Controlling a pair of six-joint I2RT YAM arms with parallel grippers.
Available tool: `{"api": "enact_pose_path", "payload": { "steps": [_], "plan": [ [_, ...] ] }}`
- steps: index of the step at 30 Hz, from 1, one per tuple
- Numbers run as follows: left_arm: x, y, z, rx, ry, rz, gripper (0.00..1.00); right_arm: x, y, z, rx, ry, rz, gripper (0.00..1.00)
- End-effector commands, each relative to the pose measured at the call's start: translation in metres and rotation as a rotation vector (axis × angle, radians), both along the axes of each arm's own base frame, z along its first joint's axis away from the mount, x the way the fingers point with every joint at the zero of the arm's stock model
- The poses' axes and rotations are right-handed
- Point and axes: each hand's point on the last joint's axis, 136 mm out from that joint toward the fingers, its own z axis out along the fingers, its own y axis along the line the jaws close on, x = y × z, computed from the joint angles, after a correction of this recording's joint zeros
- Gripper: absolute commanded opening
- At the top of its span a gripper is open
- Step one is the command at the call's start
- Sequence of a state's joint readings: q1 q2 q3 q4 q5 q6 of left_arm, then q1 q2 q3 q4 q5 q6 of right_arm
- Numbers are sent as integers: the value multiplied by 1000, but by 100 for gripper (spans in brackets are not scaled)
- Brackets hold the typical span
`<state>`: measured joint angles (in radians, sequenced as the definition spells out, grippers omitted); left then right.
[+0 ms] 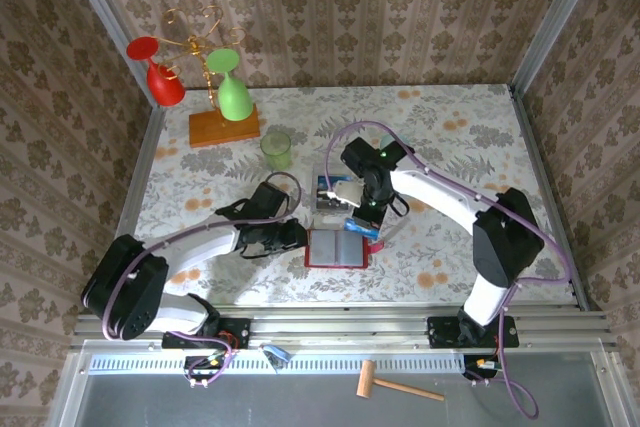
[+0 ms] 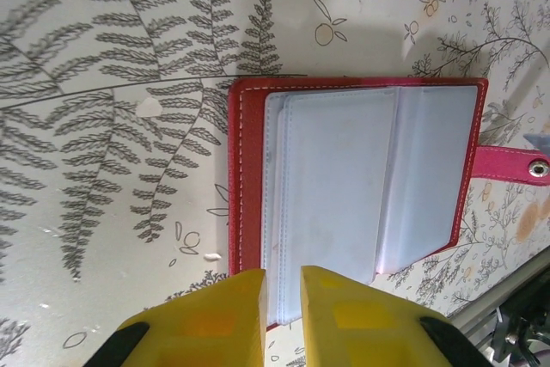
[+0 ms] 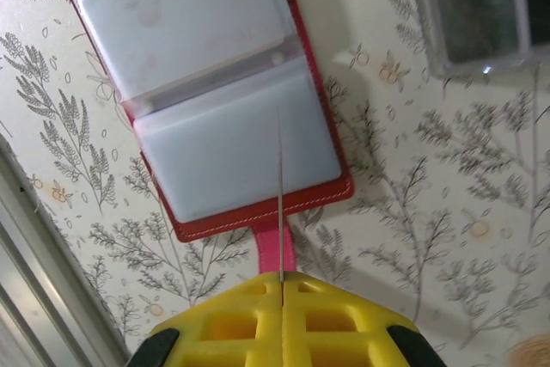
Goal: Take the credit cards out of the card holder
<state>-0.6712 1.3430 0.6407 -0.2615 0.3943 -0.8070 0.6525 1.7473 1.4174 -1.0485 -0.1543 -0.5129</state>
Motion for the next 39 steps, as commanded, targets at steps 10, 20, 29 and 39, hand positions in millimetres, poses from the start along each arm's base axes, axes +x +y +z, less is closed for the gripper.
{"api": "enact_pose_path", "payload": {
  "steps": [10,20,29,39],
  "plan": [
    [-5,33,5,8,-27,87,19,55,19,18,-60,-8,161,0],
    [0,44,8,4,-33,125,19,97,35,33,-53,-25,193,0],
    [6,48,7,-7,-21,141,19,120,38,25,-55,-27,201,0],
    [10,51,7,-12,-14,151,19,138,40,15,-65,-70,222,0]
  ]
}}
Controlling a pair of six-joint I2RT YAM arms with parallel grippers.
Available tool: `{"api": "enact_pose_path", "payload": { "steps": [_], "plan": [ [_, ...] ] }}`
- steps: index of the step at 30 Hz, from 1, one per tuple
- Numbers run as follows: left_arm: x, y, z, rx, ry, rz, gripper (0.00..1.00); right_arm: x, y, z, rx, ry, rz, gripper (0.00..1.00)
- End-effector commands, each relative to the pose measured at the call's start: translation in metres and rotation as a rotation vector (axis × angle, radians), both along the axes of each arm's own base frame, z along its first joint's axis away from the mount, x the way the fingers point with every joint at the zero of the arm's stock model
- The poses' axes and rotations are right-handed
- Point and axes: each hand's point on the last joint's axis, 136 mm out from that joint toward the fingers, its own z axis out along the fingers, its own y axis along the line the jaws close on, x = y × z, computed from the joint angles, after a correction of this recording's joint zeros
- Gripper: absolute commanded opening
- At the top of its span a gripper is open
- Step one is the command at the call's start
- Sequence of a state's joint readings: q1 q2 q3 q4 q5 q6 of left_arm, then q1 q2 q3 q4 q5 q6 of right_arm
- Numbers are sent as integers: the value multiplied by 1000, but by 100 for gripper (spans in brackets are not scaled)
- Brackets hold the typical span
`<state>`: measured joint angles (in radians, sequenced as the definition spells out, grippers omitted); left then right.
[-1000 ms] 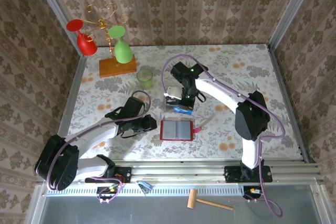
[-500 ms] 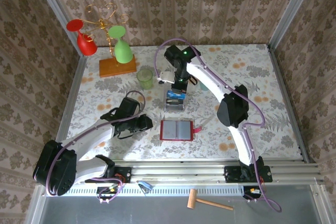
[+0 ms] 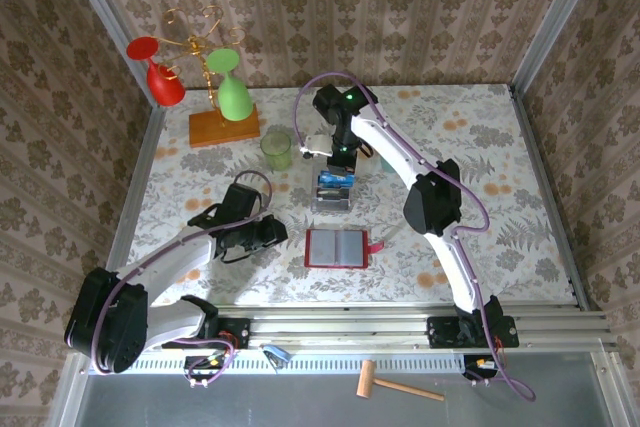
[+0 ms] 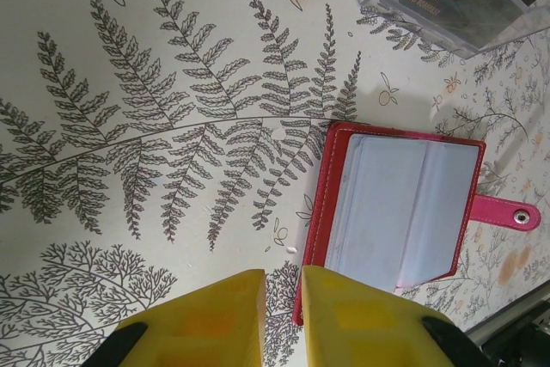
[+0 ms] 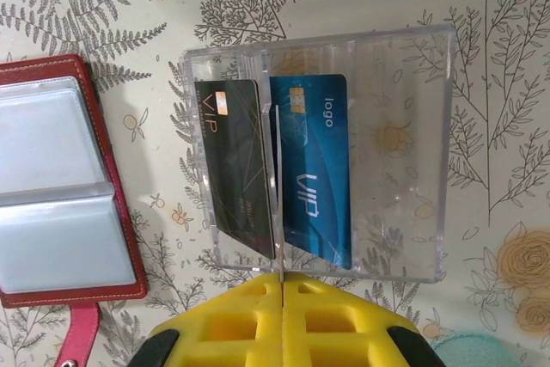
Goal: Take the credit cards out of the card holder
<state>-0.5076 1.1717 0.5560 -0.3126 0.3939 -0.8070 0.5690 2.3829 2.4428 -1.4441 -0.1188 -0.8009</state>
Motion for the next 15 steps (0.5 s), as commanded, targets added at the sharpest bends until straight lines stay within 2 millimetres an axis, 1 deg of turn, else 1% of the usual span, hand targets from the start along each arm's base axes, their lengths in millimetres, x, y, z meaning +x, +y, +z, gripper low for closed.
{"api": "enact_pose_path", "payload": {
  "steps": [1,8,15],
  "plan": [
    [-3,3,-3,7,18,-10,19,6,-5,-3,-30,-13,25,0],
    [0,4,-2,5,16,-6,19,14,1,-11,-17,-23,35,0],
    [1,4,-3,5,22,-3,19,13,3,-25,-16,10,37,0]
  ]
}}
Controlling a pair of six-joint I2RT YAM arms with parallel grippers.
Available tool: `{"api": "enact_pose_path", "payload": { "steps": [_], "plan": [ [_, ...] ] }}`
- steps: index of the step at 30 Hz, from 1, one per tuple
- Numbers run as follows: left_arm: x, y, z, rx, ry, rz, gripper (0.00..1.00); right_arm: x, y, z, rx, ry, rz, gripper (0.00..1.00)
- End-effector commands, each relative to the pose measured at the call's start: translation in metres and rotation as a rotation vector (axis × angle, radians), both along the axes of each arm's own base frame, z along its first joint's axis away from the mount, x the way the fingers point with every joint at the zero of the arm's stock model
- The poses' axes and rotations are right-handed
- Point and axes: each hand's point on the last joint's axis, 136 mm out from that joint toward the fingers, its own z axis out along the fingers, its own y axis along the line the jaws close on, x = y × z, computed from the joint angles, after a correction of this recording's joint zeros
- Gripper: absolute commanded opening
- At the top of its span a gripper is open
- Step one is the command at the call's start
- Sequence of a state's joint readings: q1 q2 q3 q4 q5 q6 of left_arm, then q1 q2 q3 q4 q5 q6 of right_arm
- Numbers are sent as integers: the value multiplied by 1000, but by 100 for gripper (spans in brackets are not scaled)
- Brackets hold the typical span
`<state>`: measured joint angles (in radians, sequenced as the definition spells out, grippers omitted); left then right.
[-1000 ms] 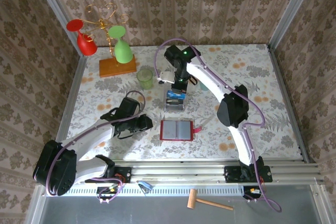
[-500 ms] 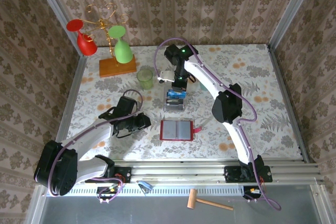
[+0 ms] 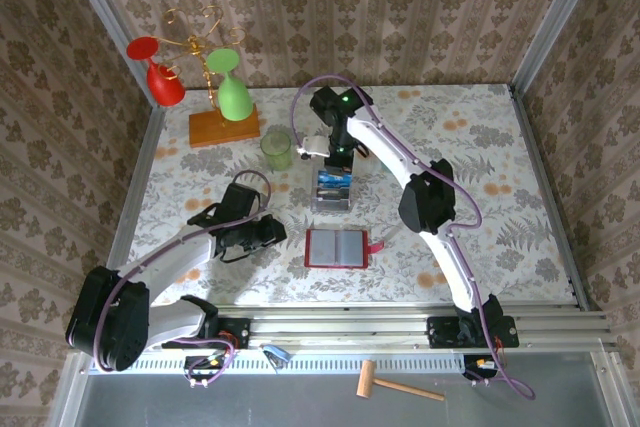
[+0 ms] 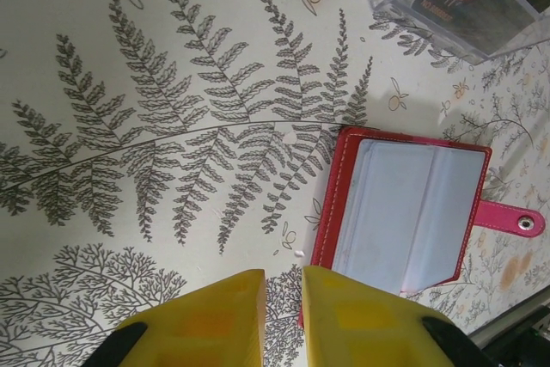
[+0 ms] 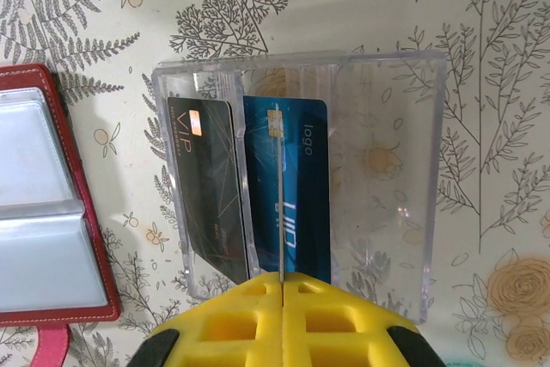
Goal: Take the credit cards out of the card holder
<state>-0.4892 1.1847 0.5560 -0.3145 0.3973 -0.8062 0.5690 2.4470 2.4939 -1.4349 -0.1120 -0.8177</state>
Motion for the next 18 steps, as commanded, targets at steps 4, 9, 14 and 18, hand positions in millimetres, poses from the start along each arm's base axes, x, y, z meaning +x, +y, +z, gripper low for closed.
{"api": "enact_pose_path", "payload": {
  "steps": [4,9,14,18],
  "plan": [
    [-2,1,-1,1,12,-18,19,-2,-1,-18,-6,57,13,0],
    [-2,0,-3,-2,16,-19,19,-4,-3,-28,-30,79,-3,5],
    [-1,-2,-4,-10,16,-27,19,4,-5,-21,-38,33,-38,20],
    [2,-6,-4,-23,14,-34,19,7,-5,-6,-27,-5,-69,24]
  ]
}}
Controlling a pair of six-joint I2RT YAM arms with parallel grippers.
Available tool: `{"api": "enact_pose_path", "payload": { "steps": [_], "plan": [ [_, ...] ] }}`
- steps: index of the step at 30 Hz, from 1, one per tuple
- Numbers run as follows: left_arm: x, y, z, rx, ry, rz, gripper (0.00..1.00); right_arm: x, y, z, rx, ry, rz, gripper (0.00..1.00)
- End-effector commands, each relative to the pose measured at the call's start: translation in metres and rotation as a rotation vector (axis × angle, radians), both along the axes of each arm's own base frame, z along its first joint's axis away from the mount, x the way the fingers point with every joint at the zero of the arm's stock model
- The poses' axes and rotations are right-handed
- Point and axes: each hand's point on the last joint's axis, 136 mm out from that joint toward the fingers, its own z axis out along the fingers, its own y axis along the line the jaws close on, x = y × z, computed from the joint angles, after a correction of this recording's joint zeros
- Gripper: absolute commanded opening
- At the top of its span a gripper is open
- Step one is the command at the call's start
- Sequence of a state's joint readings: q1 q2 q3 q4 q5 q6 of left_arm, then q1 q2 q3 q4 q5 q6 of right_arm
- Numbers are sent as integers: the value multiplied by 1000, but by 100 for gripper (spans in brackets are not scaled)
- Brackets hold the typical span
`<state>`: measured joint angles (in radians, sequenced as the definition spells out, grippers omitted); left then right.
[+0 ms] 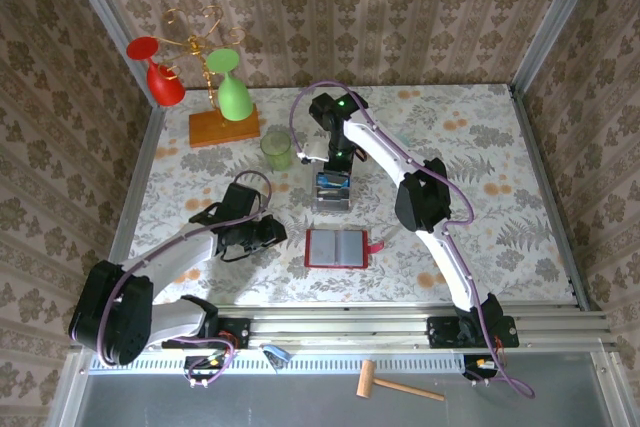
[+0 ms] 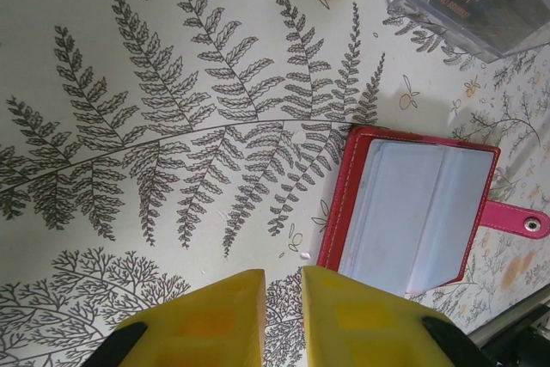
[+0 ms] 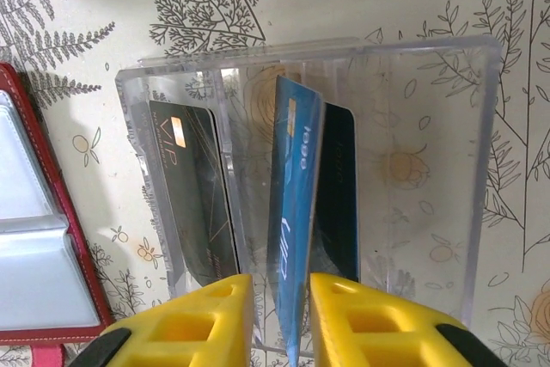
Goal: Take the credit cards out of the card holder
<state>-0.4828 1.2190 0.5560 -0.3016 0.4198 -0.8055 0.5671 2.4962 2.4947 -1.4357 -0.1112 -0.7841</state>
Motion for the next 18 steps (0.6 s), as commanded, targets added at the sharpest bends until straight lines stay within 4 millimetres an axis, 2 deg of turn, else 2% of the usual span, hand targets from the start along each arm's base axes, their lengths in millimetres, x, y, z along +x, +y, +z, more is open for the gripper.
{"api": "enact_pose_path", "payload": {
  "steps": [1,9,18],
  "plan": [
    [3,-5,3,-21,-15,-29,19,7,-4,21,0,-61,-41,24],
    [10,-13,5,-41,-22,-48,19,4,-3,39,29,-128,-108,26],
    [16,-29,3,-71,-17,-83,19,-21,12,45,126,-148,-230,27]
  ]
}}
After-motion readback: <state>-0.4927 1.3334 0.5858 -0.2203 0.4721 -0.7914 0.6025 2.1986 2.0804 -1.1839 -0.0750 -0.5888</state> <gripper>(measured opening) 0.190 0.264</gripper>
